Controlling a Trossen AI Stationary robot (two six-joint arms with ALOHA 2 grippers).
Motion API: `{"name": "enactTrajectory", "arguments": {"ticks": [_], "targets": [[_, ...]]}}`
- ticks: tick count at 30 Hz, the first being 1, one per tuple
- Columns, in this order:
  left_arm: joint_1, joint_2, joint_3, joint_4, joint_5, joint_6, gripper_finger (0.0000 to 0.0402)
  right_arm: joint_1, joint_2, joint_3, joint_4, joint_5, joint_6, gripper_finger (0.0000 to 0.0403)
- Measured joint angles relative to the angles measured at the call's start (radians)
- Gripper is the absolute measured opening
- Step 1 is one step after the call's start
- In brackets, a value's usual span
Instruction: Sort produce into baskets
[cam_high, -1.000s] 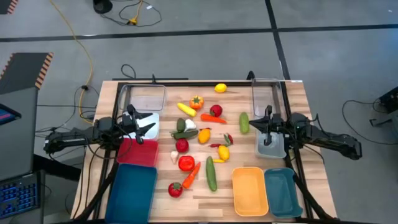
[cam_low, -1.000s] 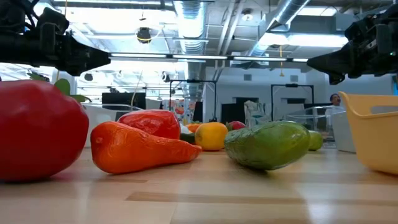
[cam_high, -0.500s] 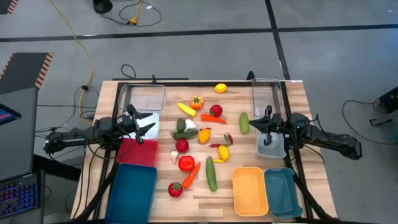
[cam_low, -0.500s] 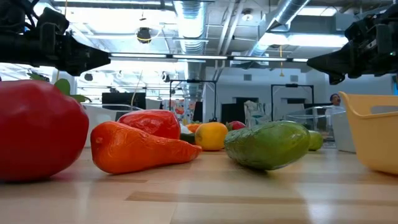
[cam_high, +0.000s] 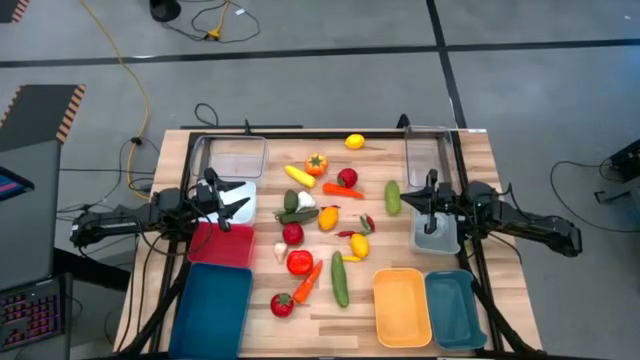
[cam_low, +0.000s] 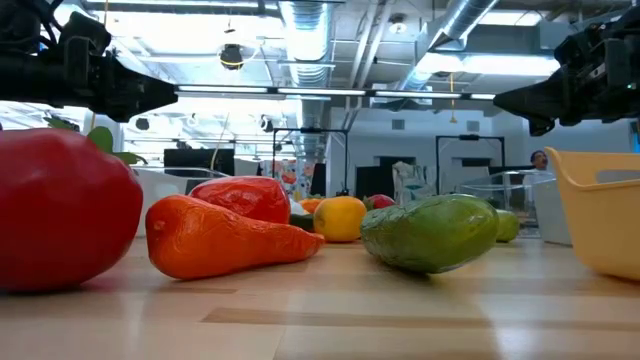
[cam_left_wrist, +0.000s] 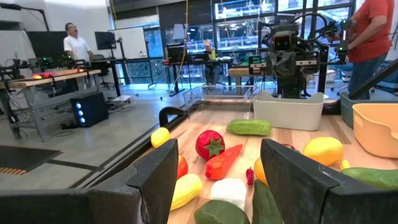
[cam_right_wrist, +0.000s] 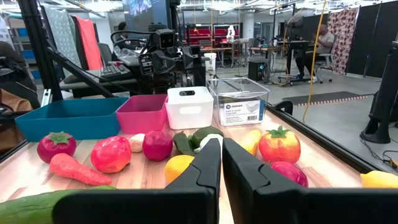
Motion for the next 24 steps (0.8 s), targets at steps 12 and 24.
{"name": "enactTrajectory", "arguments": {"ticks": [12,24], "targets": [[0.0,0.0,0.0,0.0,0.0,-0.037,0.0217,0.0,0.0,0.0,0.0,0.0,0.0,0.0047],[0.0,0.0,0.0,0.0,0.0,-0.102,0.0217,0.0,0.0,0.0,0.0,0.0,0.0,0.0047]]}}
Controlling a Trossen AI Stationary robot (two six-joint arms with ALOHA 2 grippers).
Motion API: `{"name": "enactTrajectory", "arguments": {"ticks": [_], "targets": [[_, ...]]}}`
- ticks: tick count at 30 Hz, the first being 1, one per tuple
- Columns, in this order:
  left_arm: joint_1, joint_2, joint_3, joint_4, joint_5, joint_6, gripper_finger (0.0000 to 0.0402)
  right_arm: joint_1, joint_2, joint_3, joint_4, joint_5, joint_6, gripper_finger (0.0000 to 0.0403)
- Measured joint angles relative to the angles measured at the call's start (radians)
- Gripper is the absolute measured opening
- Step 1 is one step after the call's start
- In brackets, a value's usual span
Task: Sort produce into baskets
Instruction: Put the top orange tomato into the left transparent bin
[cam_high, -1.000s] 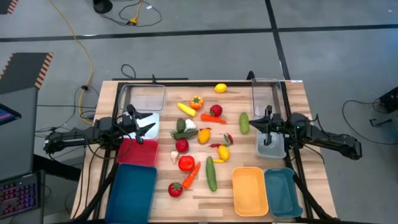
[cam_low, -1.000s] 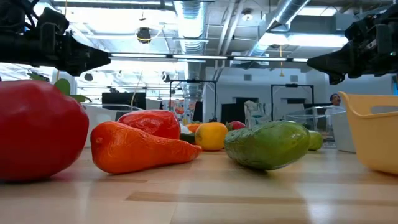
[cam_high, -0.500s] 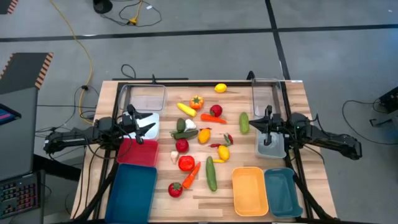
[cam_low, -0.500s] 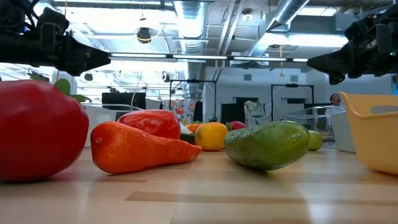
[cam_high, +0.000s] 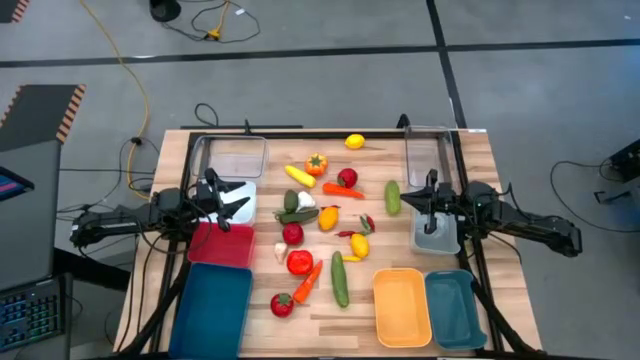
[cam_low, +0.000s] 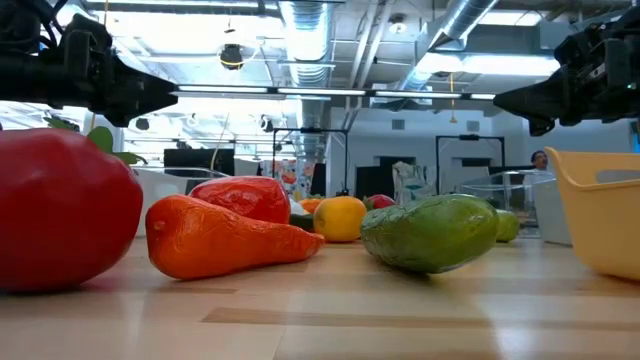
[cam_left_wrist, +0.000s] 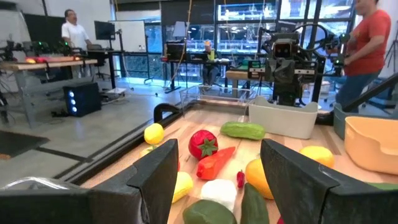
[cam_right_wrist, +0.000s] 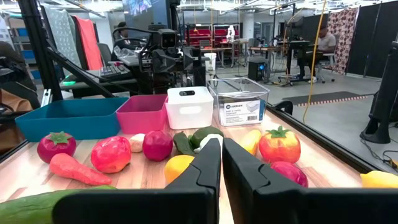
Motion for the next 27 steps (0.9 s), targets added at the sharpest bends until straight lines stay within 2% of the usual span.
{"name": "enactTrajectory", "arguments": {"ticks": [14,19,23,27], "targets": [[0.0,0.0,0.0,0.005,0.0,-0.089,0.0217,0.0,0.0,0.0,0.0,0.0,0.0,0.0047],[0.0,0.004,0.006,0.069,-0.01,-0.126,0.0217,0.0,0.0,0.0,0.0,0.0,0.0,0.0047],[-0.001,0.07,0.075,0.057,-0.088,-0.126,0.0217,0.0,0.0,0.0,0.0,0.0,0.0,0.0047],[0.0,0.219,0.189,0.054,-0.137,-0.124,0.0217,0.0,0.0,0.0,0.0,0.0,0.0,0.0047]]}}
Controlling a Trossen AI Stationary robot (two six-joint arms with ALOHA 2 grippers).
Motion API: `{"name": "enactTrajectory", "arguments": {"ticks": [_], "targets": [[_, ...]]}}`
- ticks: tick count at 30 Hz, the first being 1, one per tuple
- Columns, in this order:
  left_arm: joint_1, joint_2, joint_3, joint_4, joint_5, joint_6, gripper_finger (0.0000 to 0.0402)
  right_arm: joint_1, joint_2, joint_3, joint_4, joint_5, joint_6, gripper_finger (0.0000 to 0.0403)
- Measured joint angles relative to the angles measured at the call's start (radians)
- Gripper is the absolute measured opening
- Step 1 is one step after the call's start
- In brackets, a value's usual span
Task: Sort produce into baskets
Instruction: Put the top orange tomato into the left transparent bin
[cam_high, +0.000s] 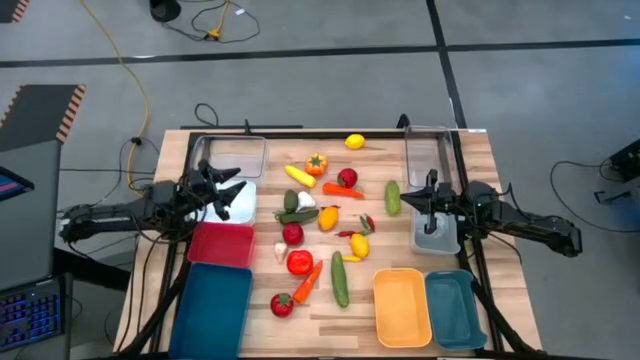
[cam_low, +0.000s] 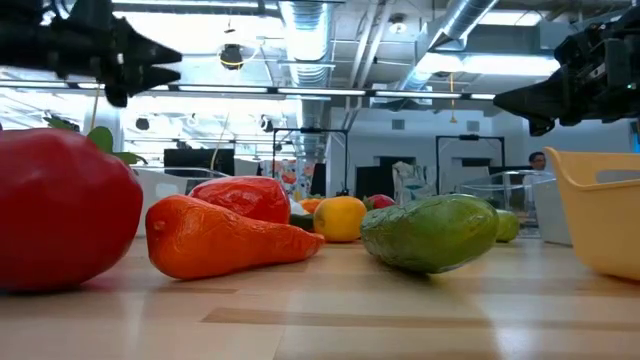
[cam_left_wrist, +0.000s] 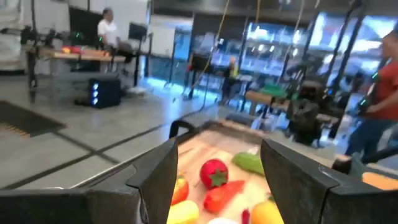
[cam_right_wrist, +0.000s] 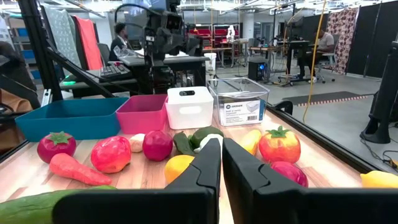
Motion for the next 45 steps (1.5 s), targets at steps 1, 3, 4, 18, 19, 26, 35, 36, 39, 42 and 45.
{"name": "enactTrajectory", "arguments": {"ticks": [1,3,4,18,19,26,35,36,39,42,45], "targets": [[0.0,0.049,0.036,-0.003,-0.007,0.0,0.0217,0.0,0.0,0.0,0.0,0.0,0.0,0.0047],[0.001,0.155,0.114,0.0,-0.022,0.0,0.0217,0.0,0.0,0.0,0.0,0.0,0.0,0.0047],[0.002,0.209,0.156,-0.002,-0.027,0.003,0.0217,0.0,0.0,0.0,0.0,0.0,0.0,0.0047],[0.079,0.976,0.78,-0.25,-0.029,-0.019,0.0217,0.0,0.0,0.0,0.0,0.0,0.0,0.0047],[0.086,1.021,0.825,-0.282,-0.028,-0.04,0.0217,0.0,0.0,0.0,0.0,0.0,0.0,0.0047],[0.126,1.279,1.048,-0.342,0.015,-0.014,0.0217,0.0,0.0,0.0,0.0,0.0,0.0,0.0047],[0.213,1.484,1.15,-0.355,0.043,-0.061,0.0262,0.0,0.0,0.0,0.0,0.0,0.0,0.0047],[0.224,1.492,1.15,-0.356,0.066,-0.078,0.0276,0.0,0.0,0.0,0.0,0.0,0.0,0.0047],[0.252,1.512,1.15,-0.396,0.103,-0.116,0.0324,0.0,0.0,0.0,0.0,0.0,0.0,0.0047],[0.274,1.523,1.15,-0.411,0.141,-0.119,0.0374,0.0,0.0,0.0,0.0,0.0,0.0,0.0047],[0.292,1.523,1.15,-0.422,0.203,-0.119,0.0394,0.0,0.0,0.0,0.0,0.0,0.0,0.0047]]}}
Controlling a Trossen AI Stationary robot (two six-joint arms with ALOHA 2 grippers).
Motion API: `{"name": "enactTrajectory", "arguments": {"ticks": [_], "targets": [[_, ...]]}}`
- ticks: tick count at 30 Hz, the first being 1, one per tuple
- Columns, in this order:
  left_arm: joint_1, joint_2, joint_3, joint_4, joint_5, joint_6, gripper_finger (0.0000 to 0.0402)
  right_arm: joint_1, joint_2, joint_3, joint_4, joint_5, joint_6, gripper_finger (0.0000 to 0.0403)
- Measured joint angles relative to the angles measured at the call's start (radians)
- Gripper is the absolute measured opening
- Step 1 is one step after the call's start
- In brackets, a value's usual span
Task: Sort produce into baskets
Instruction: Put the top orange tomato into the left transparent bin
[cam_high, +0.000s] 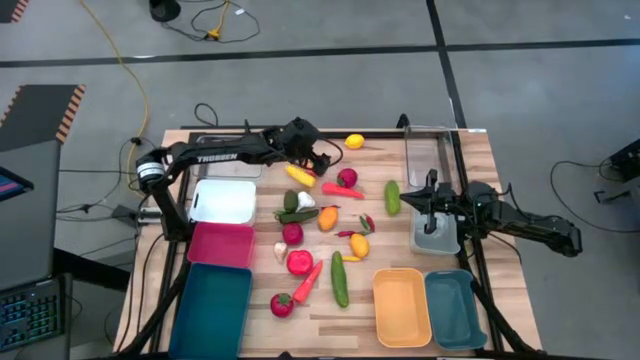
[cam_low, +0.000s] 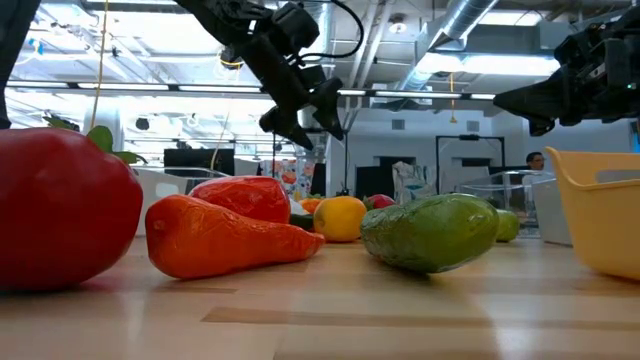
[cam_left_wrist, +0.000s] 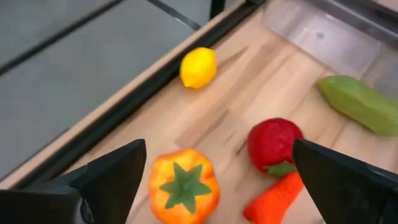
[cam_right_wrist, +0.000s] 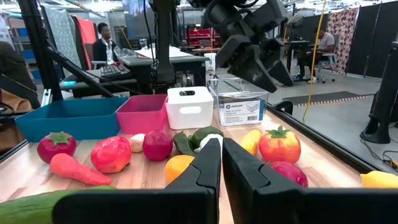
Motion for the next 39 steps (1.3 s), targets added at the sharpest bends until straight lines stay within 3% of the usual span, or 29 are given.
{"name": "enactTrajectory", "arguments": {"ticks": [5,17,28,39], "targets": [[0.01,0.0,0.0,-0.031,0.009,-0.007,0.0394,0.0,0.0,0.0,0.0,0.0,0.0,0.0047],[-0.028,0.019,0.001,-0.048,-0.119,0.054,0.0398,0.0,0.0,0.0,0.0,0.0,0.0,0.0047],[0.028,0.173,0.0,-0.04,0.037,0.055,0.0397,0.0,0.0,0.0,0.0,0.0,0.0,0.0047],[0.054,0.189,-0.005,-0.034,0.053,0.084,0.0397,0.0,0.0,0.0,0.0,0.0,0.0,0.0047]]}}
